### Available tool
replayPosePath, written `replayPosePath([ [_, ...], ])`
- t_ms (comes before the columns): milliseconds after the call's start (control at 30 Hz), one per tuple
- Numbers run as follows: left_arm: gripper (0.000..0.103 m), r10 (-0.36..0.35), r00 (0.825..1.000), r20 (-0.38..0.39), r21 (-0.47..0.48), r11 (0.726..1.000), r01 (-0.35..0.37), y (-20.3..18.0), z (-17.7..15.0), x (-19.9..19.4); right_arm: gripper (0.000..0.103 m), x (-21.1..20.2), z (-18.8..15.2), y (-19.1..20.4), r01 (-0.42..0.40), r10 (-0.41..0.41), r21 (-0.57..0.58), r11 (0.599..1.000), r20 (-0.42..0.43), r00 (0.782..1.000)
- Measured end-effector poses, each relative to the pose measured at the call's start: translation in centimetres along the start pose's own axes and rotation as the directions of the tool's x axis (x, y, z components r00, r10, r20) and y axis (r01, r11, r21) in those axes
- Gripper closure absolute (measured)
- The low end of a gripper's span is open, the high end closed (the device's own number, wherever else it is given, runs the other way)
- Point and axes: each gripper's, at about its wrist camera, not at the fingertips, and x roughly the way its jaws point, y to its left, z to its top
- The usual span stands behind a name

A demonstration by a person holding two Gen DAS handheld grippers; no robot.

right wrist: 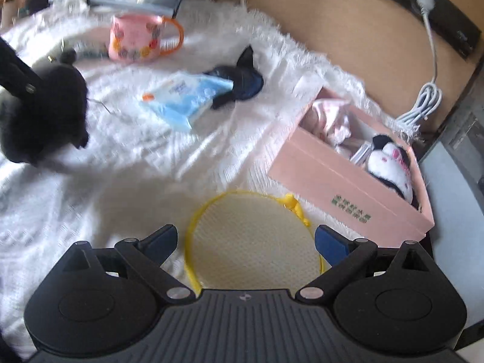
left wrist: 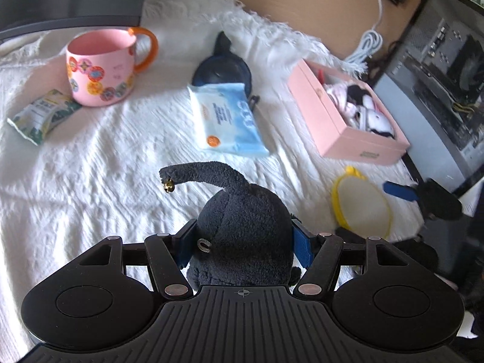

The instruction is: Organize soft objects

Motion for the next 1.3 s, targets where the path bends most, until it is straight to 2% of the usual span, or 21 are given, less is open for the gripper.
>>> replayPosePath([
  [100, 0.034, 0.004, 1.000, -0.008, 0.013, 1.000, -0.004, -0.4, -0.4, 0.0, 0.005, 1.2, 0.1, -0.6, -0.013, 0.013, 0.001, 1.000, -0.046, 0.999],
  [200, 0.034, 0.011, 1.000, -0.016, 0.035, 0.999, -0.010, -0.9, -0.6, -0.1, 0.000, 2.0, -0.2, -2.4, -0.030, 0.036, 0.082, 0.996, -0.066, 0.997],
  [333, 0.034, 0.009, 1.000, -0.019, 0.046, 0.999, -0.008, -1.3, -0.9, -0.1, 0.000, 3.4, -1.3, -5.2, -0.073, 0.103, 0.270, 0.960, -0.100, 0.990],
  [467, 0.034, 0.025, 0.999, -0.023, 0.078, 0.997, -0.023, -1.6, -1.1, -0.2, 0.000, 3.9, -2.0, -6.6, -0.080, 0.127, 0.363, 0.928, -0.108, 0.986],
  [667, 0.034, 0.009, 0.999, -0.034, 0.102, 0.995, -0.005, -2.3, -1.3, 0.1, 0.001, 3.5, -1.9, -6.5, -0.074, 0.121, 0.348, 0.935, -0.118, 0.986],
  [733, 0.034, 0.004, 0.999, -0.038, 0.103, 0.995, 0.000, -2.4, -1.3, 0.2, 0.001, 2.4, -1.8, -5.9, -0.072, 0.108, 0.324, 0.943, -0.095, 0.990],
  [933, 0.034, -0.008, 0.998, -0.054, 0.102, 0.995, 0.014, -2.5, -1.4, 0.5, 0.001, 0.1, -1.3, -5.2, -0.160, 0.181, 0.311, 0.937, -0.038, 0.983],
  [1000, 0.034, -0.012, 0.998, -0.058, 0.103, 0.995, 0.018, -2.5, -1.4, 0.6, 0.001, -0.3, -1.1, -5.0, -0.148, 0.163, 0.316, 0.937, -0.021, 0.986],
  [1067, 0.034, -0.013, 0.998, -0.062, 0.104, 0.994, 0.020, -2.6, -1.4, 0.6, 0.001, 0.0, -1.0, -5.0, -0.094, 0.107, 0.317, 0.944, -0.023, 0.994],
  [1133, 0.034, -0.012, 0.998, -0.065, 0.108, 0.994, 0.019, -2.6, -1.4, 0.6, 0.001, 1.0, -1.1, -5.2, -0.033, 0.053, 0.323, 0.946, -0.051, 0.997],
  [1167, 0.034, -0.012, 0.998, -0.065, 0.110, 0.994, 0.019, -2.6, -1.4, 0.6, 0.001, 1.6, -1.3, -5.5, -0.025, 0.051, 0.336, 0.941, -0.069, 0.996],
  [1300, 0.034, -0.006, 0.997, -0.071, 0.104, 0.994, 0.013, -2.4, -1.5, 0.6, 0.000, 3.2, -2.2, -7.1, -0.105, 0.159, 0.442, 0.891, -0.085, 0.984],
])
